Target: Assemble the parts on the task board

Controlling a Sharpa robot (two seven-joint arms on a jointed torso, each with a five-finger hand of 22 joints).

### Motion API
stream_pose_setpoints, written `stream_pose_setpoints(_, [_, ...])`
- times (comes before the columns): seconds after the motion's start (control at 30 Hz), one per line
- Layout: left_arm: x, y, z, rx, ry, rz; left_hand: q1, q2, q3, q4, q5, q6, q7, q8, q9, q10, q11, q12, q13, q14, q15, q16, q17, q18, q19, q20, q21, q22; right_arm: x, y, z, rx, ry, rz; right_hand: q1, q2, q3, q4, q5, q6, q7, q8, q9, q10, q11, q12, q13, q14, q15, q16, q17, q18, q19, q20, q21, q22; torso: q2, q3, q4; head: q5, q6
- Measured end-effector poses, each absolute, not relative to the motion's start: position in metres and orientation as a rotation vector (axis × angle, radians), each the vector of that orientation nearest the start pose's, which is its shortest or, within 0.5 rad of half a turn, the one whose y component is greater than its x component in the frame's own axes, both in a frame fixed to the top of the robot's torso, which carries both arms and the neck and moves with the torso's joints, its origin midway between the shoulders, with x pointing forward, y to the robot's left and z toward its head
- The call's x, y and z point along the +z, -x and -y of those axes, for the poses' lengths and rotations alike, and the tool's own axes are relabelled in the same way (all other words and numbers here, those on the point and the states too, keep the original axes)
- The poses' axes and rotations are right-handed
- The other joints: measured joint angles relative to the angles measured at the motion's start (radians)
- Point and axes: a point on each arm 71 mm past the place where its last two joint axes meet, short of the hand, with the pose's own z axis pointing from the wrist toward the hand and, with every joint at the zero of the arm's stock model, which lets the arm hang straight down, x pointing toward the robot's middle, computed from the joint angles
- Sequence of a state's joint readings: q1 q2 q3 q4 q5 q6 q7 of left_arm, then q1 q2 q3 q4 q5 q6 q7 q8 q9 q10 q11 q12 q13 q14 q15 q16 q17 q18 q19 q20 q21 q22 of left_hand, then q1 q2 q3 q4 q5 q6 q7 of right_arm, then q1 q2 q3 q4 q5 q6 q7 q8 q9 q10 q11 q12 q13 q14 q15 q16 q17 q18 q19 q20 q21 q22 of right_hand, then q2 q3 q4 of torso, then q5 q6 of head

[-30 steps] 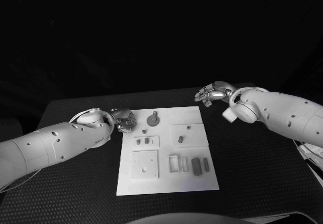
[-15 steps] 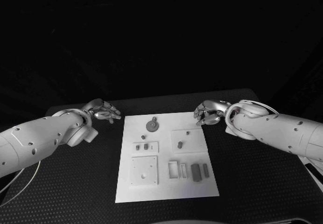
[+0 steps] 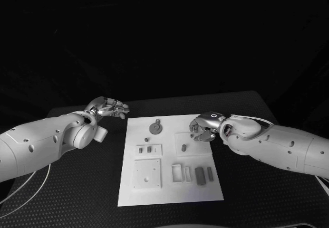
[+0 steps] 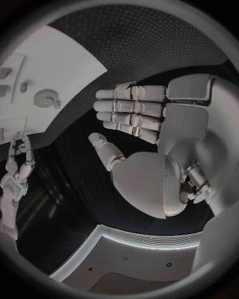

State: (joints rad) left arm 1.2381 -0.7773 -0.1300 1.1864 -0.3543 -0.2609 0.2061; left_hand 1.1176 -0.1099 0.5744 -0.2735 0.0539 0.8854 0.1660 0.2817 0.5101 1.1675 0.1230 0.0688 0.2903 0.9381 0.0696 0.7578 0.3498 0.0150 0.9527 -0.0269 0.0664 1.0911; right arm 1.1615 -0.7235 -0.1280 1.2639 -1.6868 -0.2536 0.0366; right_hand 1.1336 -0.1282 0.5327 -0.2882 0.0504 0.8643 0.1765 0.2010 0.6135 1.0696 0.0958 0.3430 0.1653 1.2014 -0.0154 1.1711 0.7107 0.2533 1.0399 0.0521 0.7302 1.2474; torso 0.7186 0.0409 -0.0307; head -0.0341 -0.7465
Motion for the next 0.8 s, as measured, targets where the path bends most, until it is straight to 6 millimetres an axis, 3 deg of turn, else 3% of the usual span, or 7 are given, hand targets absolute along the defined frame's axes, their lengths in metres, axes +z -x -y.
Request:
stream_pose_setpoints(0.47, [-0.213,-0.536,-0.275,-1.104,0.891,-1.607,0.0,0.0,-0.005,0.0,0.0,-0.007,0.007,0.0,0.0,-0.003,0.003,0.0,-0.004,0.004,0.004,-0.02,0.007,0.0,0.0,0.0,0.0,-0.013,-0.257,-0.499,0.192,0.479,0.554,-1.729,0.007,-0.001,0.0,0.0,0.0,0.023,-0.008,0.017,-0.005,0.038,-0.008,-0.019,-0.001,0.014,-0.004,-0.008,0.008,0.0,0.007,0.0,-0.004,0.0,0.001,0.0012,-0.0009,0.006,-0.01])
stream_pose_setpoints(0.73, [-0.213,-0.536,-0.273,-1.111,0.895,-1.607,0.0,0.0,-0.005,0.0,0.0,-0.009,0.009,0.0,-0.001,-0.007,0.007,0.0,-0.006,0.004,0.004,-0.026,0.012,0.0,0.0,0.0,0.0,-0.017,-0.258,-0.503,0.19,0.463,0.566,-1.717,0.035,0.068,0.006,-0.006,0.0,0.049,-0.019,0.029,-0.008,0.074,-0.014,-0.037,-0.001,0.025,-0.01,-0.012,0.017,-0.006,0.011,-0.004,-0.004,0.005,0.001,0.0018,0.0002,0.009,-0.014])
stream_pose_setpoints(0.8, [-0.213,-0.535,-0.272,-1.113,0.896,-1.607,0.0,0.0,-0.005,0.0,0.0,-0.01,0.01,0.0,-0.001,-0.007,0.007,0.0,-0.006,0.007,0.0,-0.026,0.013,0.0,0.0,0.0,0.0,-0.018,-0.258,-0.504,0.189,0.46,0.571,-1.714,0.047,0.073,0.047,0.003,0.0,0.065,-0.024,0.038,-0.011,0.089,-0.017,-0.046,-0.001,0.029,-0.015,-0.015,0.02,-0.006,0.011,-0.004,-0.009,0.006,0.001,0.0018,0.0003,0.01,-0.016])
